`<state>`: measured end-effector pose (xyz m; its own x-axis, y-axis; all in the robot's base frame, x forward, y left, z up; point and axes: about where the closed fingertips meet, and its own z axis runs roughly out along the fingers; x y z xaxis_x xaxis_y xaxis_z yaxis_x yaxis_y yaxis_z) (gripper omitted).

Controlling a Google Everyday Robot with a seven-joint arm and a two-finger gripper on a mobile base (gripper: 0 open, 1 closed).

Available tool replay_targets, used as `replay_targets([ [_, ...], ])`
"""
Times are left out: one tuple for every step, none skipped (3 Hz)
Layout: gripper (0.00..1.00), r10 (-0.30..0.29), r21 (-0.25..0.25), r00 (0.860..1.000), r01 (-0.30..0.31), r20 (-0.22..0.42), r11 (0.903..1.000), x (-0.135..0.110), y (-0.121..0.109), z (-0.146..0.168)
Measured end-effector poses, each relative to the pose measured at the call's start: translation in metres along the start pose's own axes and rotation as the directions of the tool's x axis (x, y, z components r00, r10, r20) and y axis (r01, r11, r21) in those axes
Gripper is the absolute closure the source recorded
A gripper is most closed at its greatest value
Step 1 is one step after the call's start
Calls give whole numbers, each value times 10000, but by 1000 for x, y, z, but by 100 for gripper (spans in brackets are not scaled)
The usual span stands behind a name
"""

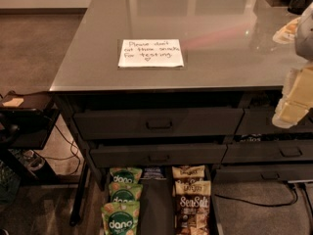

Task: Pick blue chip bag from bottom drawer and place on counter

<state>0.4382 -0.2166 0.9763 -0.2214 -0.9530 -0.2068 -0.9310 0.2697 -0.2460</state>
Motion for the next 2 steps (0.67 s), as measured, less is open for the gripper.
replay_targets([
  [0,0,-1,10000,0,1,10000,0,0,0],
  [0,61,-200,9999,-58,129,9998,3,14,24],
])
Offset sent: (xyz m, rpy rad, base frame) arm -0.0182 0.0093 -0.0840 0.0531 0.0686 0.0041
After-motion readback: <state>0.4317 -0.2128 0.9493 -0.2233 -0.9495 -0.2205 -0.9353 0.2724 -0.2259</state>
